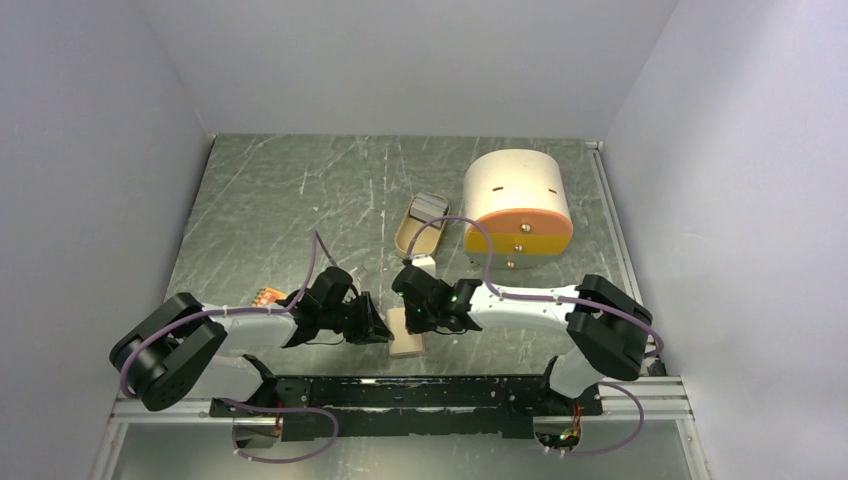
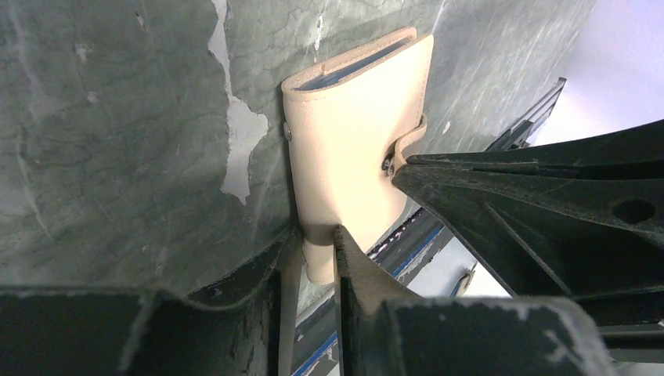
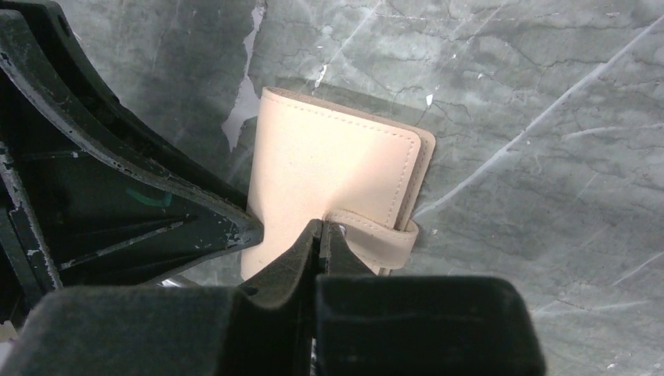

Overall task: Put the credit cards into the card holder
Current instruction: Close the card holder at the center of the board.

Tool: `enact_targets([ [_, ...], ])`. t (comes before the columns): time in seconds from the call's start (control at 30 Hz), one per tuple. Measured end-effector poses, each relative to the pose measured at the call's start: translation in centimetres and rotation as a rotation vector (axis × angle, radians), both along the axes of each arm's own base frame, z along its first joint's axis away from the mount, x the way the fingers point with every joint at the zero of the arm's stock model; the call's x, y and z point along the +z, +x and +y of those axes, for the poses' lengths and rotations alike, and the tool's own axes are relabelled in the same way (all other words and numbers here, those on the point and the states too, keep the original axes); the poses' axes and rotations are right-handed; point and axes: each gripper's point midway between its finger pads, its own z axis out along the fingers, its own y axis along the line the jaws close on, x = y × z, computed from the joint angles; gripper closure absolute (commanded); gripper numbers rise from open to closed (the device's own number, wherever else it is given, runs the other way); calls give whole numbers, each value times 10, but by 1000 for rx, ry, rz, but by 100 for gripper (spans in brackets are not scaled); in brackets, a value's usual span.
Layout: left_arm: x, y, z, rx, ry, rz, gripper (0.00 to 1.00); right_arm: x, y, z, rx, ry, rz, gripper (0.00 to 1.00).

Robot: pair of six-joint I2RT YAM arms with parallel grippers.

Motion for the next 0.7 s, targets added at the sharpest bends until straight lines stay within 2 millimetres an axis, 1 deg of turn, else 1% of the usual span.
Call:
enact_targets([
  [0.5,0,0,0,0,2,0,74,-4,0,1,-7,18,-3,100],
  [0.63,-1,0,0,0,3,0,74,-6,-1,6,-9,46,2,100],
  [0.7,-1,0,1,0,3,-1,74,-10,0,10,-9,62,7,100],
])
